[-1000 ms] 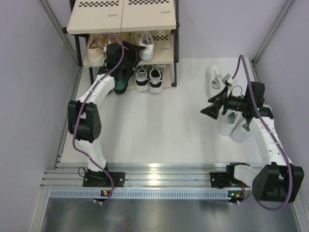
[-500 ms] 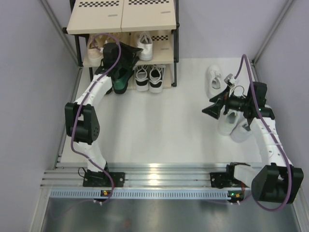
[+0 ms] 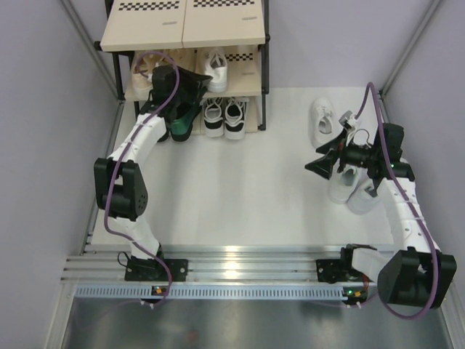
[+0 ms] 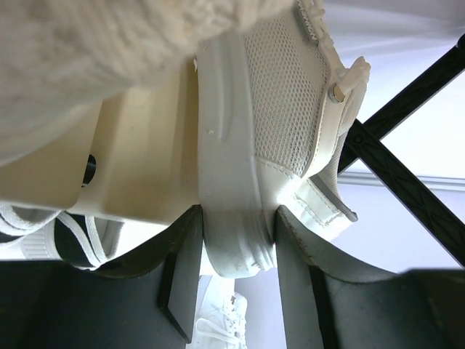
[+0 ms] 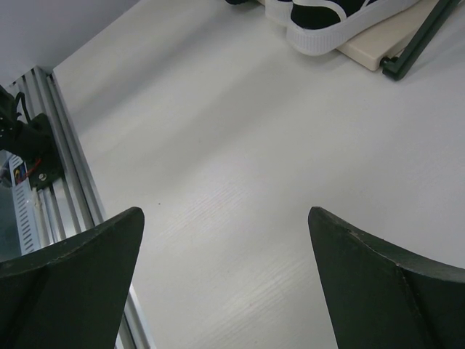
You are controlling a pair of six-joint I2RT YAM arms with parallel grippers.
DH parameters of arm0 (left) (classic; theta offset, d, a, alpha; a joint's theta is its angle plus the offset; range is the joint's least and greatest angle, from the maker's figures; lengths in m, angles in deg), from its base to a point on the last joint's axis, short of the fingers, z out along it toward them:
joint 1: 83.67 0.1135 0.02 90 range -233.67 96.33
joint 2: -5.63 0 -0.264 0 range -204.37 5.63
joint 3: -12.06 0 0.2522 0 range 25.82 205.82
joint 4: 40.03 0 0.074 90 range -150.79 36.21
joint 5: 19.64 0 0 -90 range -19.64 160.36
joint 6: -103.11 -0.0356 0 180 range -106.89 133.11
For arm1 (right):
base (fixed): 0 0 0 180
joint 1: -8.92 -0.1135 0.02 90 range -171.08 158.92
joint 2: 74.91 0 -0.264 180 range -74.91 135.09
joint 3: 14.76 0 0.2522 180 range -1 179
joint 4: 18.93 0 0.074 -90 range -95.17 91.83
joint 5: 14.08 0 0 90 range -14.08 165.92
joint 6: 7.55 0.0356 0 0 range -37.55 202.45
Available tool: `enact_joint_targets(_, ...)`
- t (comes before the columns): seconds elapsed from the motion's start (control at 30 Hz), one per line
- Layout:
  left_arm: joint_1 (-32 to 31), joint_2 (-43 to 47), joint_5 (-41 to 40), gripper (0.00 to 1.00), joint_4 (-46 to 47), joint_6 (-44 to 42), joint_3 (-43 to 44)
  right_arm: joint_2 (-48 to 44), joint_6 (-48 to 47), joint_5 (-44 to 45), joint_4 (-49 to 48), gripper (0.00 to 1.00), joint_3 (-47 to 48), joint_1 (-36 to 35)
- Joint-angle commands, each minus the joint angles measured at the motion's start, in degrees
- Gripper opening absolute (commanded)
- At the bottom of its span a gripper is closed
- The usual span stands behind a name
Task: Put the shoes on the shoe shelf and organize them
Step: Place the shoe at the shoe shelf.
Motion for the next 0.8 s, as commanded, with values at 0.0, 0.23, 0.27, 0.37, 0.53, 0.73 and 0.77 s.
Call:
enact_joint_targets(0.0,0.8,5.3,-0.8,0.44,1.6,-0.2,-0.8,-1.5,-0.7,-1.8,-2.6,0.95,-0.7,0.9)
enact_joint_targets(0.23,0.9,6.2,-0.2,0.51,1.0,-0.8,-0.6,-1.6,-0.7,-1.7,-2.6,0.95,-0.5,1.2)
enact_joint_targets(0.27,1.0,6.2,0.1,0.51,1.0,-0.9,-0.7,-1.7,-0.7,-1.7,-2.7,0.95,-0.7,1.3)
enact_joint_targets(0.37,0.9,7.1,0.4,0.56,1.0,-0.8,-1.7,-1.5,-0.7,-1.7,-2.6,0.95,-0.7,1.5)
enact_joint_targets(0.53,1.0,9.7,-0.1,0.67,1.0,-1.5,-4.0,-1.6,-0.8,-1.6,-2.7,0.95,-0.7,1.6)
enact_joint_targets(0.73,1.0,12.3,0.8,0.71,1.0,-2.3,-6.5,-1.9,-1.5,-1.4,-2.4,0.95,-0.6,2.0)
enact_joint_targets(0.77,1.0,13.0,0.8,0.71,1.0,-2.4,-7.1,-1.8,-1.6,-1.3,-2.3,0.96,-0.7,2.1)
